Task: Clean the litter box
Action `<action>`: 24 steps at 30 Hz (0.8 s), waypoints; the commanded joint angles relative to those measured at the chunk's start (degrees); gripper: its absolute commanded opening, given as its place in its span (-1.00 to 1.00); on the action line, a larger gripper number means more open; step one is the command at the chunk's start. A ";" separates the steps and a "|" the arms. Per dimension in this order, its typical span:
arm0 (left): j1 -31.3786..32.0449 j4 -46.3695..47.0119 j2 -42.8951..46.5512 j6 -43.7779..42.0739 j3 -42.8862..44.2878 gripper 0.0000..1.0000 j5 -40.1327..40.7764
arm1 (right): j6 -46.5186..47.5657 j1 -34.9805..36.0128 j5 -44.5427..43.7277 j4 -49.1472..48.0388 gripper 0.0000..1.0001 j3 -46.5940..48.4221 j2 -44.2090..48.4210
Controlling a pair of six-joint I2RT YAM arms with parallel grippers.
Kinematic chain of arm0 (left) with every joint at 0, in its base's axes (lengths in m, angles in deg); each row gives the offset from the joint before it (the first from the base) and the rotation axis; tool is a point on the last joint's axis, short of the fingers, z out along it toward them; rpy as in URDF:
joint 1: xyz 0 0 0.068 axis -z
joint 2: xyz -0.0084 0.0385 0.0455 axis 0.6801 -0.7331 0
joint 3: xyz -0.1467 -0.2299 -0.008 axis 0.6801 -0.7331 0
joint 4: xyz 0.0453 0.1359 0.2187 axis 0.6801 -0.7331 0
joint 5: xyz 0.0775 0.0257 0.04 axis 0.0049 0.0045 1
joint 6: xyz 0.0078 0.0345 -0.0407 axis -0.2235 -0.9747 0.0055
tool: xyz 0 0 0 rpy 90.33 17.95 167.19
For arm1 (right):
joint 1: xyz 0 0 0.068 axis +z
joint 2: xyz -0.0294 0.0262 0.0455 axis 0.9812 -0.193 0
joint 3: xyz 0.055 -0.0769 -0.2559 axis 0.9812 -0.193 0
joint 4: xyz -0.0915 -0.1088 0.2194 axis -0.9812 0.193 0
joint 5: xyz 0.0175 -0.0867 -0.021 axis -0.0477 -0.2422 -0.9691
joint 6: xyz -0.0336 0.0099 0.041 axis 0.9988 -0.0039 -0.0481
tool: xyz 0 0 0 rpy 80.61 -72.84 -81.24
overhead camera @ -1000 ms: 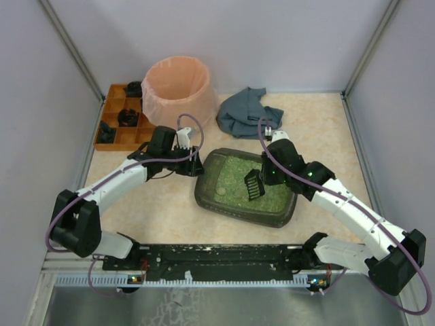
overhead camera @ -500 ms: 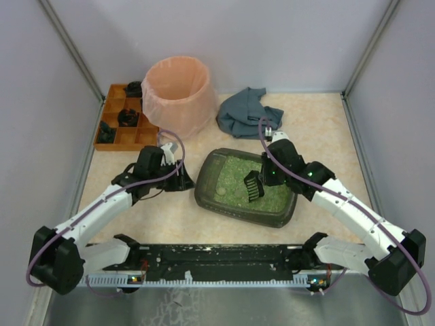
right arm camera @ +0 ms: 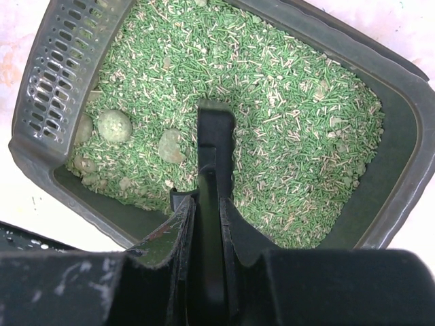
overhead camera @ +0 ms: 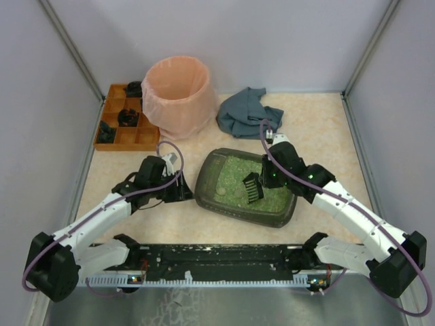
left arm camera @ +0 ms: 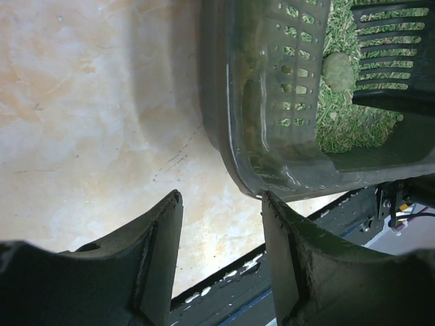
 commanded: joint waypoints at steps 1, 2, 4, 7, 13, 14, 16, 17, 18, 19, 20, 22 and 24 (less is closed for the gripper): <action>1.49 3.13 -0.63 1.37 -0.21 0.12 -0.17 | -0.22 -0.22 0.39 1.02 -1.00 -0.79 0.89; 1.79 3.33 -1.22 1.43 -0.13 0.12 -0.05 | -0.22 -0.25 0.31 1.07 -1.00 -0.79 1.01; 2.24 3.67 -2.50 1.53 0.05 0.12 0.35 | -0.13 -0.23 0.14 1.06 -1.00 -0.53 1.02; 2.65 3.44 -4.13 1.59 0.22 0.12 1.98 | -0.21 -0.26 0.13 1.19 -1.00 -0.35 1.06; 3.37 0.53 -5.80 1.49 0.95 0.12 6.27 | -0.21 -0.21 0.03 1.18 -1.00 -0.31 1.32; 3.90 -0.01 -6.35 1.38 1.33 0.12 7.17 | -0.20 -0.26 0.06 1.24 -1.00 -0.30 1.30; 5.51 -1.66 -7.79 1.17 2.64 0.12 9.74 | -0.17 -0.27 -0.05 1.31 -1.00 -0.22 1.25; 6.83 -2.68 -8.57 1.12 3.48 0.12 11.60 | -0.21 -0.27 -0.12 1.32 -1.00 -0.21 1.26; 8.33 -3.86 -9.49 1.17 4.60 0.12 13.69 | -0.26 -0.23 -0.09 1.38 -1.00 -0.18 1.25; 10.07 -5.01 -10.53 1.18 5.60 0.12 15.94 | -0.30 -0.27 -0.11 1.43 -1.00 -0.13 1.27; 11.47 -6.36 -11.56 1.39 6.69 0.12 17.88 | -0.29 -0.27 -0.09 1.39 -1.00 -0.18 1.37; 13.48 -8.63 -14.20 1.98 8.54 0.11 20.98 | -0.38 -0.27 0.00 1.44 -1.00 -0.09 1.39; 14.50 -9.85 -15.88 2.60 8.93 0.09 22.25 | -0.39 -0.27 0.05 1.61 -1.00 -0.06 1.50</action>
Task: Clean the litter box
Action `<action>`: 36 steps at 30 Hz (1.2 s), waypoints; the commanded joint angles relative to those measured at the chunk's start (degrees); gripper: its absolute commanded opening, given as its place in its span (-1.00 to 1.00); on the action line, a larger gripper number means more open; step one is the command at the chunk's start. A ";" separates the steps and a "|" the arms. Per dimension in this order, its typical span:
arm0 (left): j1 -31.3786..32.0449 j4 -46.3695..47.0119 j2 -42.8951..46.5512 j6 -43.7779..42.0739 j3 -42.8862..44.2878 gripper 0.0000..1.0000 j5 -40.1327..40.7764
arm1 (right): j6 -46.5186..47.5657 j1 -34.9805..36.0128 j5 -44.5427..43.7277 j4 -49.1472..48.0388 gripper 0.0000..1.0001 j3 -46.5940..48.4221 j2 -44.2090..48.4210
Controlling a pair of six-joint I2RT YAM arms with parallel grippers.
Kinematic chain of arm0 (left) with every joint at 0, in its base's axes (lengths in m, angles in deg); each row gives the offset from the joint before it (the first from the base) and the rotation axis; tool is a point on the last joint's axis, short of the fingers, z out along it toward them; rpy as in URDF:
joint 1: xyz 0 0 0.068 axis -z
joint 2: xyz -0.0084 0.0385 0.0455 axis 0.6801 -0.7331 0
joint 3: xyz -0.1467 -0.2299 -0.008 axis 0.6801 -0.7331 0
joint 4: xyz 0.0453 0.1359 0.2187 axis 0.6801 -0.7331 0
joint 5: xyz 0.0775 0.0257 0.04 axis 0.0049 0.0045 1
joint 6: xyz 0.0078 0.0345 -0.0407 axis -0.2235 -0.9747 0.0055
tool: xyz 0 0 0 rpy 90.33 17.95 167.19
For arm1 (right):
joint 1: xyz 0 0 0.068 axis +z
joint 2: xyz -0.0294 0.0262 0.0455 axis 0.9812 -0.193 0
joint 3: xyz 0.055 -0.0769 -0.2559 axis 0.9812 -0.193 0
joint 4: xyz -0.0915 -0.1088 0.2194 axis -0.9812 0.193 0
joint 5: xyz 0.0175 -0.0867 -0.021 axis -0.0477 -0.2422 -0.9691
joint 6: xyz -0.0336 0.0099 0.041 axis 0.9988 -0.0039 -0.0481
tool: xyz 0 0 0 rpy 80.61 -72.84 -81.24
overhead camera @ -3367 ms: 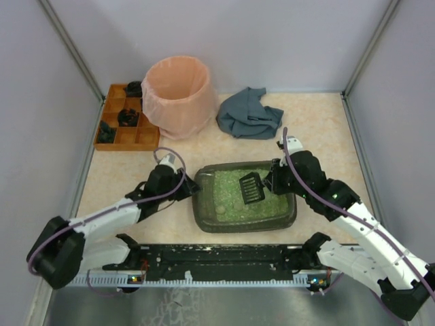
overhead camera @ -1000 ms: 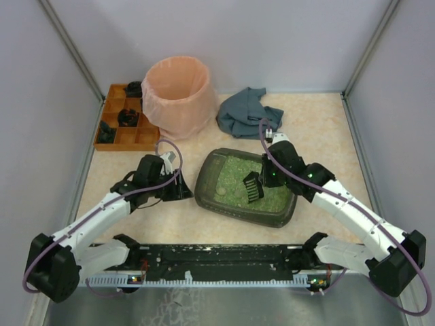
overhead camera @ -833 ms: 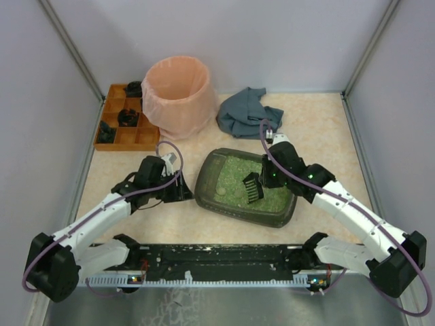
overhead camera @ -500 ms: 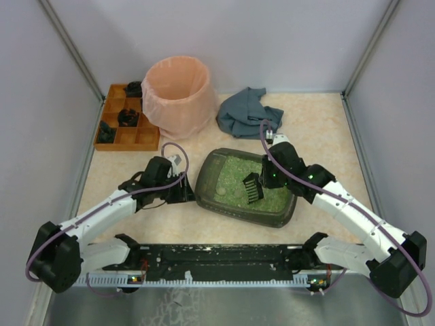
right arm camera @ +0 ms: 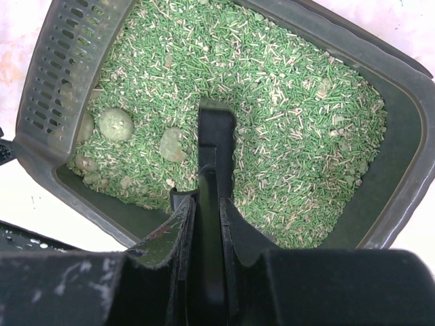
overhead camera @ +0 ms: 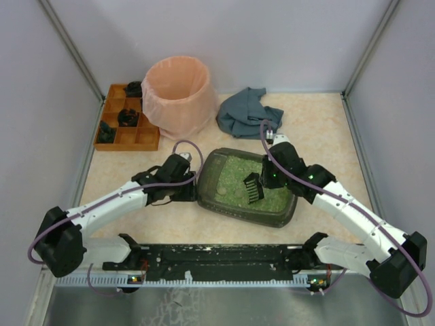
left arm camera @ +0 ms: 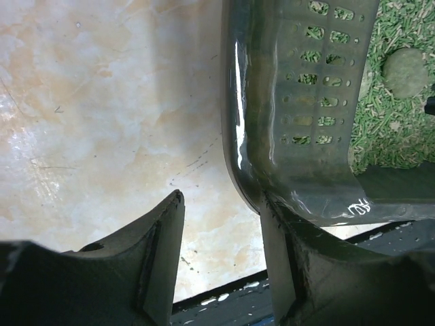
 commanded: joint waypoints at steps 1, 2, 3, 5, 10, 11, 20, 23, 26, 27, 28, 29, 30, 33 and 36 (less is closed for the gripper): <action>3.55 -3.99 -6.02 1.06 0.54 0.07 7.52 | -0.26 -0.27 -0.12 1.73 -1.00 0.32 1.13; 3.75 -4.00 -6.59 1.21 0.16 0.06 7.56 | -0.32 -0.27 -0.13 1.79 -1.00 0.42 1.26; 3.83 -3.83 -7.29 1.30 -0.10 0.04 7.43 | -0.27 -0.27 -0.21 1.99 -1.00 0.47 1.23; 4.28 -3.38 -8.42 1.27 -0.83 -0.01 7.22 | -0.30 -0.26 -0.30 2.19 -1.00 0.56 1.22; 4.87 -1.37 -10.53 1.72 -3.39 -0.06 7.26 | -0.28 -0.26 -0.72 2.59 -1.00 0.73 1.44; 4.84 -0.87 -10.94 1.77 -3.91 -0.06 7.17 | -0.32 -0.21 -0.70 2.65 -1.00 0.75 1.49; 4.87 -0.41 -5.42 -0.30 0.11 0.05 7.91 | -0.37 -0.26 -1.48 3.22 -1.00 1.56 1.45; 4.78 -2.69 -2.52 -1.12 4.71 0.14 11.81 | -0.56 -0.25 -2.06 3.87 -1.00 1.72 1.39; 4.78 -5.13 -0.74 -2.24 9.19 0.17 16.24 | -1.22 -0.27 -2.80 4.23 -1.00 1.22 1.64; 4.78 -5.03 -0.26 -2.94 10.25 0.18 17.50 | -1.43 -0.27 -3.08 4.21 -1.00 1.04 1.61; 4.78 -4.49 0.26 -4.09 11.08 0.18 18.65 | -1.65 -0.27 -3.25 4.23 -1.00 0.74 1.64; 4.78 -3.21 0.52 -5.60 11.51 0.18 19.31 | -2.03 -0.27 -3.55 4.15 -1.00 0.47 1.50; 4.78 -1.88 0.67 -7.53 11.85 0.17 19.65 | -2.33 -0.33 -3.76 3.87 -1.00 0.00 1.43; 4.78 4.53 0.17 -13.40 12.06 0.17 14.58 | -3.76 -0.84 -3.47 2.61 -1.00 -1.86 1.39; 4.70 12.53 -2.23 -16.30 11.03 0.19 5.30 | -5.35 -1.46 -2.09 0.66 -1.00 -4.02 1.40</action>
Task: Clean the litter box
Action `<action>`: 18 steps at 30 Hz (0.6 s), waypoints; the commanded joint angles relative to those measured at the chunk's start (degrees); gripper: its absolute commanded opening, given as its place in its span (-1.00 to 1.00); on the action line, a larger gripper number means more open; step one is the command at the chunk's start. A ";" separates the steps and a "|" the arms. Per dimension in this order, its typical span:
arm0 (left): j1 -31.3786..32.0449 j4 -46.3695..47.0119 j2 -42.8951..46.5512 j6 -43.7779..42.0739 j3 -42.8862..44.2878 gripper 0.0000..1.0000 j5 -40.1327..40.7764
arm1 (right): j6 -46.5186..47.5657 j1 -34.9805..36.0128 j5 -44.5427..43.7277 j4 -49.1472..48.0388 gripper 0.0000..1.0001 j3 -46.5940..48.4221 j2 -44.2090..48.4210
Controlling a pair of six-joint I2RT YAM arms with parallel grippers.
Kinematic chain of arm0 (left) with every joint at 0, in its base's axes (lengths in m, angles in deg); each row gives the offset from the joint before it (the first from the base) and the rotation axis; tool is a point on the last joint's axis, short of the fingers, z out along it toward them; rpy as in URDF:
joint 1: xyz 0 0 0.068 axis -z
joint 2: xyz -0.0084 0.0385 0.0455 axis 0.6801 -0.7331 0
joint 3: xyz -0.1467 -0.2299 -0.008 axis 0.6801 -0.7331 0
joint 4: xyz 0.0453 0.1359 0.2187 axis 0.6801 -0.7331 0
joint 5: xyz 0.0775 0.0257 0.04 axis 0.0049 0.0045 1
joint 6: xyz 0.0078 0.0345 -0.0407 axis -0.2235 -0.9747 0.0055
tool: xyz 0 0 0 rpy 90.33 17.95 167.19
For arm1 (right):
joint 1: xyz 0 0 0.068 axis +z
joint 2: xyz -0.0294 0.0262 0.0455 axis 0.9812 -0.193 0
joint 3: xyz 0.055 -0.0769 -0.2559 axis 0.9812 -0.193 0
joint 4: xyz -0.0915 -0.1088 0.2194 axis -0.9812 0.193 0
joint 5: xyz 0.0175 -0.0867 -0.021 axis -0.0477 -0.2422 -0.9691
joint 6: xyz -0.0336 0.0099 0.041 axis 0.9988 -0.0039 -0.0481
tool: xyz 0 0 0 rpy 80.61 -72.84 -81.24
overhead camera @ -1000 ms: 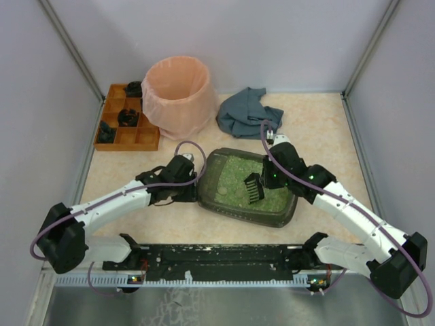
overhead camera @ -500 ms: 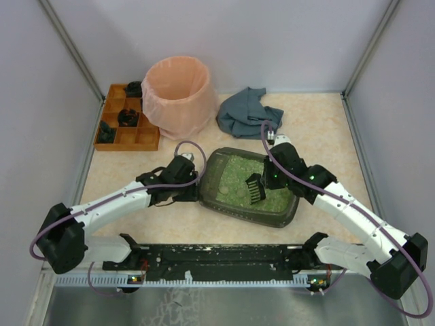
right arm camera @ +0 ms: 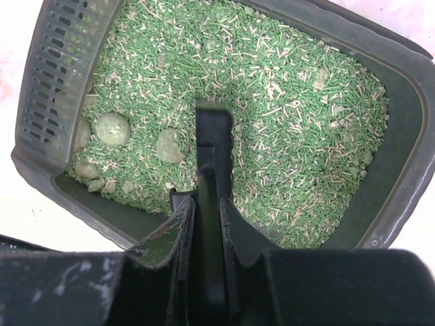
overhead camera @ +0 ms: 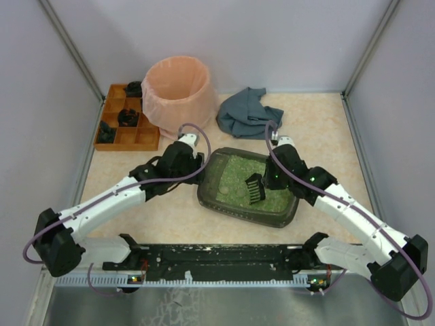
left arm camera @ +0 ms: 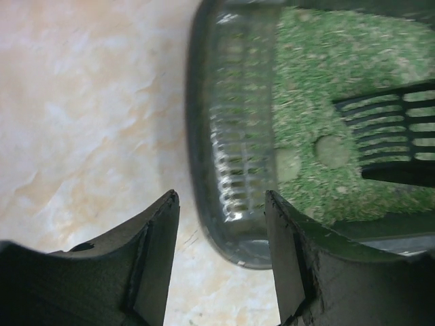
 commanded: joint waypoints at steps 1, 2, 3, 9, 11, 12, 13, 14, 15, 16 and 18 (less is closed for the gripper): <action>0.06 11.34 -3.83 -7.28 0.28 0.18 -11.09 | -2.89 -1.16 0.48 -0.89 -1.00 -3.58 0.44; 0.04 11.57 -6.05 -7.50 1.12 0.16 -12.41 | -3.58 -1.31 0.85 -1.59 -1.00 -4.43 0.48; 0.03 11.08 -8.47 -7.63 2.06 0.13 -13.12 | -4.30 -1.52 1.33 -2.48 -1.00 -5.44 0.62; -0.01 4.48 -17.07 -7.84 5.88 0.05 -13.86 | -7.54 -2.48 4.04 -5.69 -1.00 -10.49 1.84; -0.05 4.34 -17.28 -7.71 5.52 0.05 -13.02 | -8.06 -2.81 4.68 -6.40 -1.00 -11.53 2.03; -0.12 4.21 -17.26 -7.41 5.42 0.05 -12.58 | -8.22 -2.92 4.99 -6.70 -1.00 -11.96 1.95; -0.25 4.12 -17.33 -7.25 5.38 0.05 -12.30 | -8.40 -3.03 5.34 -7.16 -1.00 -12.41 1.71; -0.31 3.93 -17.52 -7.05 5.37 0.05 -12.05 | -8.61 -3.16 5.87 -7.83 -1.00 -12.88 1.48; -0.41 3.72 -17.63 -6.85 5.42 0.05 -11.96 | -9.01 -3.23 6.50 -8.73 -1.00 -13.58 1.20; -0.53 3.59 -17.83 -6.74 5.45 0.05 -11.97 | -9.65 -3.29 7.38 -10.03 -1.00 -14.25 0.87; -0.58 3.36 -18.33 -6.46 5.33 0.05 -12.25 | -11.50 -3.39 9.83 -13.69 -1.00 -16.63 0.17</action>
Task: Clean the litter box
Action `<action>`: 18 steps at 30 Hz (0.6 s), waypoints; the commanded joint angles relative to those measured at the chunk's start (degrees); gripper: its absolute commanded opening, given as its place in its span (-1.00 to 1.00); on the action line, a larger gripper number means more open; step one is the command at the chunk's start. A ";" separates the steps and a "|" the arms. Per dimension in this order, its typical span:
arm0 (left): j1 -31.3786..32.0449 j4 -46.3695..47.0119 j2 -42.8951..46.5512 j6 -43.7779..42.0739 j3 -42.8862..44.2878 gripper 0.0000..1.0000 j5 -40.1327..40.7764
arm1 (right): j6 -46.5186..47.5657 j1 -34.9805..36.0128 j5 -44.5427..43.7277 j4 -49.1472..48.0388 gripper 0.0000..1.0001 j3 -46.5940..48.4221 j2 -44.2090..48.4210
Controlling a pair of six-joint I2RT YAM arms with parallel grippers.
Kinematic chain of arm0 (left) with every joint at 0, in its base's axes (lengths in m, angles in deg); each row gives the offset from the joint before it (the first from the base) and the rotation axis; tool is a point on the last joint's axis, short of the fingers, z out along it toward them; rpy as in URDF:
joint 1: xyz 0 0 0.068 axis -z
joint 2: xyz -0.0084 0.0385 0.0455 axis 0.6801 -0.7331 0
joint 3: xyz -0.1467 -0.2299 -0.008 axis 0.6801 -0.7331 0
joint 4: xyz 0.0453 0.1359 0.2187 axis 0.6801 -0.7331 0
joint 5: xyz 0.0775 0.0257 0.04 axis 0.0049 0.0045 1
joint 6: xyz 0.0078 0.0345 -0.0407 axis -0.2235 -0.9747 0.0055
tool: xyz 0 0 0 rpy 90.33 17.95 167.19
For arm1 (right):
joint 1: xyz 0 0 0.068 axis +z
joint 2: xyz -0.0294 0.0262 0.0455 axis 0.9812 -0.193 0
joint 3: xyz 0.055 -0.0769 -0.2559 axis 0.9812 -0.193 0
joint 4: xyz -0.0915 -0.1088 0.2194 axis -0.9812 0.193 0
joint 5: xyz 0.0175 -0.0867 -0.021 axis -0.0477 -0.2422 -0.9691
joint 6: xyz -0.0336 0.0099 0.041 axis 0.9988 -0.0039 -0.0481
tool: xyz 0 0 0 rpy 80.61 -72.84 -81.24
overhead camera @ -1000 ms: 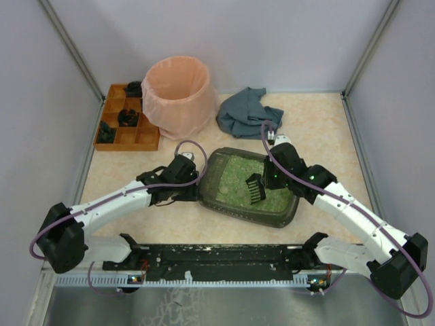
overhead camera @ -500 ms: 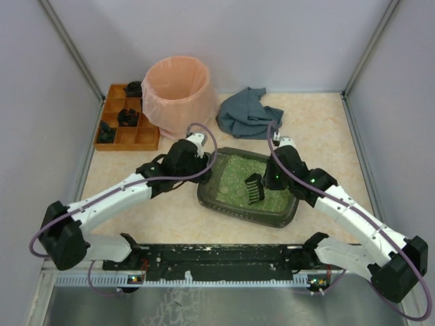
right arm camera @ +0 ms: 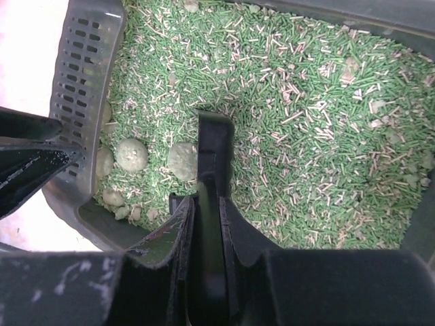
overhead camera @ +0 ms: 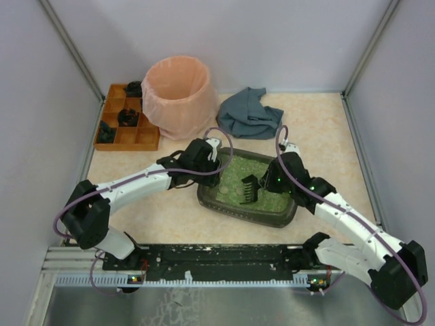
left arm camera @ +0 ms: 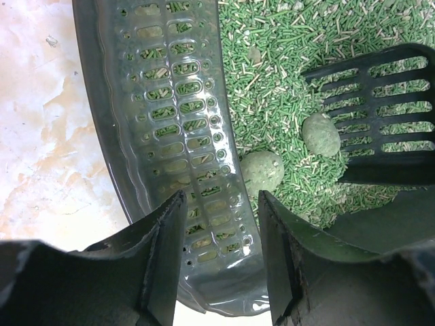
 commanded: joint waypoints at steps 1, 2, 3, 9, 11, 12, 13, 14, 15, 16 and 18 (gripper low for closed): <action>-0.55 -2.48 -1.39 0.18 0.42 0.05 -0.07 | -3.97 0.04 7.15 -5.01 -1.00 -6.88 -3.60; -0.56 -2.52 -1.57 0.22 0.33 0.04 -0.36 | -5.49 0.04 8.99 -8.12 -1.00 -8.68 -4.15; -0.63 -2.44 -1.75 0.28 0.22 0.04 -0.60 | -7.02 0.04 11.14 -11.66 -1.00 -10.37 -4.73; -0.56 -2.57 -2.15 0.26 0.09 0.03 -0.99 | -12.79 0.08 15.07 -22.47 -1.00 -16.30 -5.19; -0.56 -2.68 -2.04 0.07 0.46 0.02 -1.00 | -12.84 0.04 14.24 -22.01 -1.00 -16.19 -3.93; -0.56 -2.70 -1.81 -0.10 0.72 0.02 -0.83 | -12.76 0.04 13.34 -21.24 -1.00 -15.86 -3.04; -0.64 -2.71 -1.48 -0.34 1.02 0.02 -0.82 | -12.64 -0.01 12.31 -20.11 -1.00 -15.45 -1.98; -0.77 -2.66 -1.13 -0.49 1.50 0.03 -0.77 | -12.54 0.03 11.14 -18.97 -1.00 -15.06 -0.85; -0.94 -2.61 -0.65 -0.81 2.01 0.03 -0.80 | -12.48 0.04 10.01 -17.82 -1.00 -14.57 0.42; -1.16 -2.45 -0.10 -1.08 2.70 0.06 -0.77 | -12.49 0.04 8.90 -16.66 -1.00 -14.18 1.62; -1.62 -2.01 1.13 -1.97 4.08 0.13 -0.69 | -12.62 -0.03 7.02 -14.58 -1.00 -13.47 4.25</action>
